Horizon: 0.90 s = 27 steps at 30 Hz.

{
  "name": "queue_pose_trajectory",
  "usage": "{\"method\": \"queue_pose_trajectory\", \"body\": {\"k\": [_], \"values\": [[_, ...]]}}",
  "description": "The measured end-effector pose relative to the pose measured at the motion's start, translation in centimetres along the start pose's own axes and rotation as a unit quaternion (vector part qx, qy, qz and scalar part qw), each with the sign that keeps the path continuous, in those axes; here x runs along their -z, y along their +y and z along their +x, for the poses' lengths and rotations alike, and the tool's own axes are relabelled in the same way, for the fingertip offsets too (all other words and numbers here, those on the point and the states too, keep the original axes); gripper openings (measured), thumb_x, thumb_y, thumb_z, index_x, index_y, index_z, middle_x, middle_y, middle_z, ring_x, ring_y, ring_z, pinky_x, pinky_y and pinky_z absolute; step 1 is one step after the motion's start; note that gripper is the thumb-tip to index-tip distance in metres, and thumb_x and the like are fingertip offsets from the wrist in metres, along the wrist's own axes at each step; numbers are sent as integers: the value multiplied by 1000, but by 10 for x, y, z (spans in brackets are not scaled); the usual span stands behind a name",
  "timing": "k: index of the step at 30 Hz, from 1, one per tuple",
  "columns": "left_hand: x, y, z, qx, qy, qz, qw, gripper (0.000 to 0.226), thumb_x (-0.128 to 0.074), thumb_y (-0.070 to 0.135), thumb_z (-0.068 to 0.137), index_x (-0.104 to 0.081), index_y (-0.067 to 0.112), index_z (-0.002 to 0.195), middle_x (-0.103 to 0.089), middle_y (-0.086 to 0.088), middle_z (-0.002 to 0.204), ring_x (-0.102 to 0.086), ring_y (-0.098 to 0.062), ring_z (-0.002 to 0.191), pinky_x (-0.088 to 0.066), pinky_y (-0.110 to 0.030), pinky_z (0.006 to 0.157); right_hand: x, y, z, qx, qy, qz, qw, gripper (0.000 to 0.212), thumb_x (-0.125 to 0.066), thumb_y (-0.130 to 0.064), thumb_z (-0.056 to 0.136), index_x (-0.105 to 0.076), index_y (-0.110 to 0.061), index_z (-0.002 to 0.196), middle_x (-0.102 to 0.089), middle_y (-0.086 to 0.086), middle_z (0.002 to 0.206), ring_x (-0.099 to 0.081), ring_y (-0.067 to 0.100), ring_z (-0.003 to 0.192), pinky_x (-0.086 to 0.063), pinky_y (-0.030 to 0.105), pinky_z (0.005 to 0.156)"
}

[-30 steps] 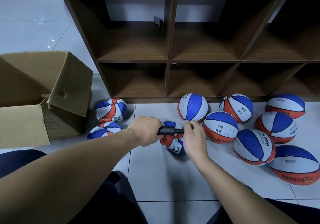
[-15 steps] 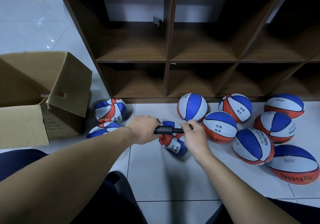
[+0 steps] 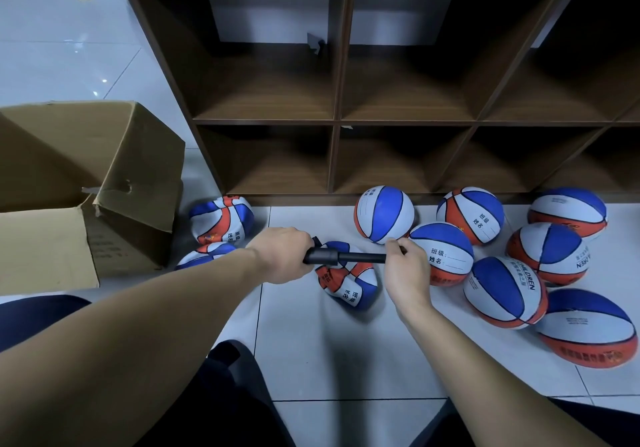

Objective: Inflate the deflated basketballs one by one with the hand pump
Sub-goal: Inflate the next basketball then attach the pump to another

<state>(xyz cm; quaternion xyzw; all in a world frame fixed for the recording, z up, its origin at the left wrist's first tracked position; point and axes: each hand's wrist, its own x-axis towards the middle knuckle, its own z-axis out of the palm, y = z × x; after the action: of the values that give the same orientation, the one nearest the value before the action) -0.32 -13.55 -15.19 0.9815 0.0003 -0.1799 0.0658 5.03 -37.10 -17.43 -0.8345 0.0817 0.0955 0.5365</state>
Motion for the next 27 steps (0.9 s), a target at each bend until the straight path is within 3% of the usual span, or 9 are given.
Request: {"method": "queue_pose_trajectory", "body": {"k": [9, 15, 18, 22, 27], "values": [[1, 24, -3, -1, -3, 5, 1000, 16, -58, 34, 95, -56, 24, 83, -58, 4, 76, -60, -28, 74, -42, -34, 63, -21, -12, -25, 11, -17, -16, 1000, 41, -50, -21, 106, -43, -20, 65, -47, -4, 67, -43, 19, 66, -36, 38, 62], [1, 37, 0, -2, 11, 6, 1000, 21, -56, 37, 98, -53, 23, 83, -58, 3, 77, -59, -28, 74, -29, -31, 51, -27, -14, -26, 18, -41, -3, 999, 42, -51, -23, 105, -44, -25, 64, -47, -6, 65, -45, 21, 66, -37, 36, 63], [-1, 36, 2, -4, 13, -3, 1000, 26, -57, 38, 99, -50, 24, 79, -56, 4, 76, -59, -29, 74, -31, -32, 53, -27, -13, -23, 23, -61, -19, 998, 38, -51, -26, 106, -47, -21, 69, -49, -5, 66, -47, 20, 67, -40, 36, 64], [0, 25, 3, -12, 6, -14, 1000, 21, -58, 43, 97, -60, 24, 88, -59, 5, 77, -62, -29, 76, -40, -33, 63, -21, -11, -16, 33, -77, -39, 996, 39, -51, -28, 108, -45, -17, 71, -46, -5, 64, -43, 11, 59, -36, 29, 58], [1, 4, 3, 3, 6, -16, 1000, 22, -59, 44, 99, -56, 30, 82, -61, 7, 77, -63, -25, 78, -45, -34, 64, 9, 3, 20, -19, -54, -20, 998, 37, -55, -30, 104, -50, -8, 75, -45, 1, 63, -39, 20, 60, -32, 34, 58]]}}
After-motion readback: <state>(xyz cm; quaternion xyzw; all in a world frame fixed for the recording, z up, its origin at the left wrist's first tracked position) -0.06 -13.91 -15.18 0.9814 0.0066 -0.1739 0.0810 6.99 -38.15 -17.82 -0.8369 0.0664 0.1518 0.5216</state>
